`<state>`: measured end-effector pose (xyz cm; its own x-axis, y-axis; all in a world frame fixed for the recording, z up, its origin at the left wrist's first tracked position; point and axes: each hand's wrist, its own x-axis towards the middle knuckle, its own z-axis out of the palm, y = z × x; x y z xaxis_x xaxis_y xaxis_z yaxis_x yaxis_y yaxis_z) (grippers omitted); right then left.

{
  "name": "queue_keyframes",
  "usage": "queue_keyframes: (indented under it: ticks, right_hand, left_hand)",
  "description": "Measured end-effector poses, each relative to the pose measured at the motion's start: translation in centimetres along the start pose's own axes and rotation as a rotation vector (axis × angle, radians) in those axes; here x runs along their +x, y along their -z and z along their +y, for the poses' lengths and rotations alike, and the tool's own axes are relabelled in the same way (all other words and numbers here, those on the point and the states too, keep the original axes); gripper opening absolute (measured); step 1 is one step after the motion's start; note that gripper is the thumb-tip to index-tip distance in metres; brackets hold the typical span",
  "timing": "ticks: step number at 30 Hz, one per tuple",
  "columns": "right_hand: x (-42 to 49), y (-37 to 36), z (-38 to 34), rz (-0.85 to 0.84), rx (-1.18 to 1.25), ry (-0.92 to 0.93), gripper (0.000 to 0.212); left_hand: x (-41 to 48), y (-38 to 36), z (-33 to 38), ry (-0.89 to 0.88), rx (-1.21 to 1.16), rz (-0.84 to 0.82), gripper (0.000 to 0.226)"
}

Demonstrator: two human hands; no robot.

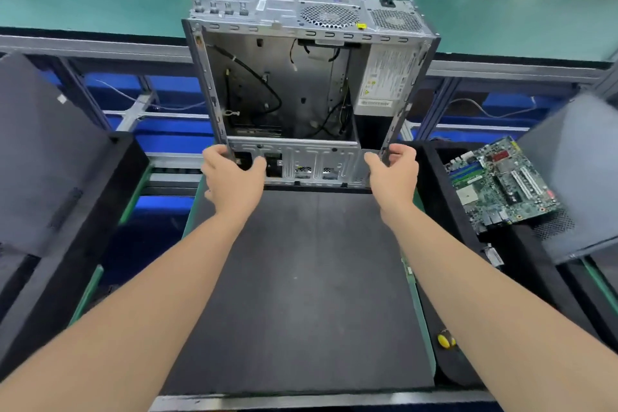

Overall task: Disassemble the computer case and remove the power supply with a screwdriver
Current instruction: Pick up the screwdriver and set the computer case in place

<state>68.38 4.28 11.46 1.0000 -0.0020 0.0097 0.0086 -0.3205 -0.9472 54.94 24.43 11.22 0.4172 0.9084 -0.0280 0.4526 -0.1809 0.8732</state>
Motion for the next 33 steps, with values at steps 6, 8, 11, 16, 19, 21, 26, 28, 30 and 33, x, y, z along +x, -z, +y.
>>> queue_keyframes:
  ticks: [6, 8, 11, 16, 19, 21, 26, 28, 30, 33]
  right_hand:
    - [4.3, -1.8, 1.1, 0.028, 0.11, -0.048, 0.044]
    - [5.3, -2.1, 1.6, 0.019, 0.089, -0.04, 0.04]
    - [6.8, -2.5, 2.5, -0.003, 0.007, -0.009, 0.03]
    - [7.6, -3.5, 2.8, 0.042, -0.023, 0.011, 0.024]
    - [7.6, -3.5, 2.8, 0.051, -0.049, -0.017, 0.012]
    - [7.7, -3.3, 2.5, 0.046, -0.058, -0.029, 0.01]
    - [6.1, -2.7, 2.6, 0.076, -0.07, -0.064, 0.007]
    - [4.9, -2.3, 3.0, 0.079, -0.077, -0.066, 0.007]
    - [3.6, -1.8, 3.0, 0.082, -0.075, -0.073, 0.008]
    - [1.4, -1.0, 2.8, 0.091, -0.067, -0.087, 0.01]
  left_hand:
    - [4.7, -2.5, 1.8, 0.0, -0.138, 0.108, 0.085]
    - [5.9, -3.1, 2.0, -0.015, -0.19, 0.139, 0.069]
    - [7.1, -4.1, 1.6, -0.025, -0.184, 0.258, 0.036]
    - [8.0, -5.5, 1.1, -0.004, -0.161, 0.348, 0.044]
    - [8.4, -5.6, 1.2, 0.0, -0.154, 0.388, 0.012]
    - [8.6, -5.3, 1.5, 0.03, -0.134, 0.389, 0.009]
    - [7.7, -4.2, 0.5, 0.037, -0.061, 0.362, 0.005]
    - [6.7, -3.3, -0.2, 0.015, -0.056, 0.339, 0.007]
    - [5.6, -2.3, -0.7, 0.008, -0.058, 0.318, 0.01]
    - [3.9, -0.7, -1.2, 0.01, -0.053, 0.295, 0.015]
